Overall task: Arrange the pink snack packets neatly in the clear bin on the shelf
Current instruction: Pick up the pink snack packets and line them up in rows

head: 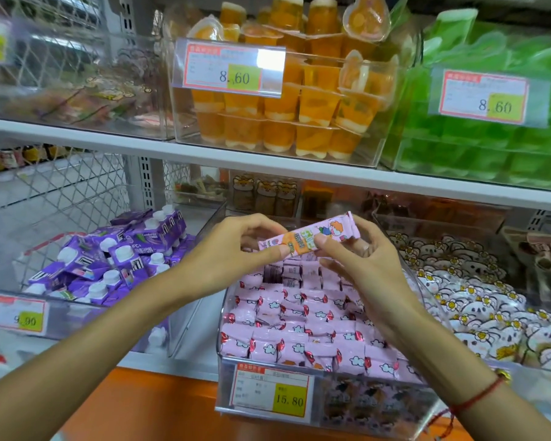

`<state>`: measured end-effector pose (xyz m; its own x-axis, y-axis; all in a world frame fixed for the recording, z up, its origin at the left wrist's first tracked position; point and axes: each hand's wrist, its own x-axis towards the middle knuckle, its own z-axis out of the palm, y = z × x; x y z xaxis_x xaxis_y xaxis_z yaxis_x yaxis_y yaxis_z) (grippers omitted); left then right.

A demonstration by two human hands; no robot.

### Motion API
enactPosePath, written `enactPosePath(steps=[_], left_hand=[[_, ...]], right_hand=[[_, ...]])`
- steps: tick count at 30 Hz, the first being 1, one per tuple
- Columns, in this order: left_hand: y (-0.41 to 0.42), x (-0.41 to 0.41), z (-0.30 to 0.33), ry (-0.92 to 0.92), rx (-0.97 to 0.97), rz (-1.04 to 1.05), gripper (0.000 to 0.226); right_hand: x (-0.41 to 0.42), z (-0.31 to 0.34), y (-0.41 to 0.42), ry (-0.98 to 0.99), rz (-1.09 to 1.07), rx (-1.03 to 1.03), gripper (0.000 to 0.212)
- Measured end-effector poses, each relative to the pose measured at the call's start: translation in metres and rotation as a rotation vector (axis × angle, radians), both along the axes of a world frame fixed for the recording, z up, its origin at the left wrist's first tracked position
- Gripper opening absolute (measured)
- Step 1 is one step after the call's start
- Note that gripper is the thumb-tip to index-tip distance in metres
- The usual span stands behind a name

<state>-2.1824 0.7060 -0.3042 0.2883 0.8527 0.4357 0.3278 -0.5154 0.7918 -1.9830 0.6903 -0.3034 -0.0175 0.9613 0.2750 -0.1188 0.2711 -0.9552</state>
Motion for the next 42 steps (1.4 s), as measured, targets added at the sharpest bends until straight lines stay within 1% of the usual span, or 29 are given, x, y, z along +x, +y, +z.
enactPosePath(steps=[1, 2, 5, 7, 8, 10, 11, 13, 15, 16, 17, 18, 20, 22, 24, 26, 32, 34, 36, 39, 42], left_hand=[[0.000, 0.001, 0.000, 0.023, -0.012, 0.011, 0.016], [0.000, 0.001, -0.001, 0.055, -0.021, 0.025, 0.017], [-0.002, 0.004, 0.002, 0.169, -0.017, 0.066, 0.024], [-0.005, 0.010, 0.006, 0.102, -0.019, 0.047, 0.037], [-0.007, 0.013, 0.010, 0.032, -0.032, 0.020, 0.043], [-0.012, 0.018, 0.017, -0.082, -0.047, -0.060, 0.047], [-0.013, 0.020, 0.020, -0.082, -0.033, -0.091, 0.046], [-0.014, 0.021, 0.022, -0.023, 0.010, -0.103, 0.044], [-0.013, 0.020, 0.021, -0.019, 0.079, -0.040, 0.038], [-0.010, 0.019, 0.019, -0.054, 0.117, 0.020, 0.034], [-0.008, 0.018, 0.018, -0.097, 0.140, 0.094, 0.030], [-0.006, 0.017, 0.016, -0.132, 0.148, 0.159, 0.028], [-0.003, 0.015, 0.011, -0.135, 0.148, 0.224, 0.025], [-0.001, 0.013, 0.003, -0.054, 0.151, 0.250, 0.025], [0.000, 0.008, -0.001, 0.051, 0.171, 0.261, 0.025], [0.002, 0.001, 0.001, 0.126, 0.190, 0.236, 0.022], [0.005, -0.009, 0.017, 0.299, 0.187, 0.115, 0.019], [0.006, -0.004, 0.017, 0.383, 0.199, 0.113, 0.019], [0.009, 0.004, 0.016, 0.516, 0.264, 0.162, 0.019], [0.017, 0.010, 0.013, 0.792, 0.335, 0.261, 0.026], [0.026, 0.009, 0.007, 1.018, 0.249, 0.253, 0.029]], right_hand=[[0.000, -0.001, 0.001, 0.011, -0.003, 0.007, 0.053], [0.000, -0.001, 0.001, 0.007, 0.001, 0.027, 0.052], [0.000, -0.002, 0.001, -0.090, 0.027, 0.114, 0.033], [-0.001, 0.000, 0.000, -0.128, 0.035, 0.172, 0.023], [-0.003, 0.002, 0.000, -0.139, 0.040, 0.200, 0.023], [-0.007, 0.003, -0.002, -0.181, 0.052, 0.255, 0.029], [-0.009, 0.002, -0.002, -0.211, 0.054, 0.280, 0.032], [-0.013, -0.001, -0.001, -0.263, 0.032, 0.307, 0.036], [-0.014, -0.005, 0.003, -0.291, 0.005, 0.268, 0.048], [-0.014, -0.008, 0.005, -0.336, -0.003, 0.239, 0.057], [-0.013, -0.012, 0.007, -0.427, -0.013, 0.217, 0.065], [-0.012, -0.017, 0.009, -0.557, -0.020, 0.206, 0.068], [-0.007, -0.027, 0.010, -0.823, 0.014, 0.200, 0.063], [-0.003, -0.035, 0.010, -1.011, 0.071, 0.180, 0.055], [0.001, -0.038, 0.012, -1.178, 0.073, 0.148, 0.052], [0.002, -0.038, 0.014, -1.256, 0.082, 0.125, 0.055], [0.003, -0.037, 0.013, -1.277, 0.086, 0.107, 0.056], [0.002, -0.037, 0.013, -1.281, 0.085, 0.110, 0.055], [0.002, -0.038, 0.012, -1.278, 0.082, 0.111, 0.054], [0.002, -0.038, 0.012, -1.275, 0.069, 0.097, 0.055], [0.002, -0.039, 0.012, -1.286, 0.066, 0.104, 0.056]])
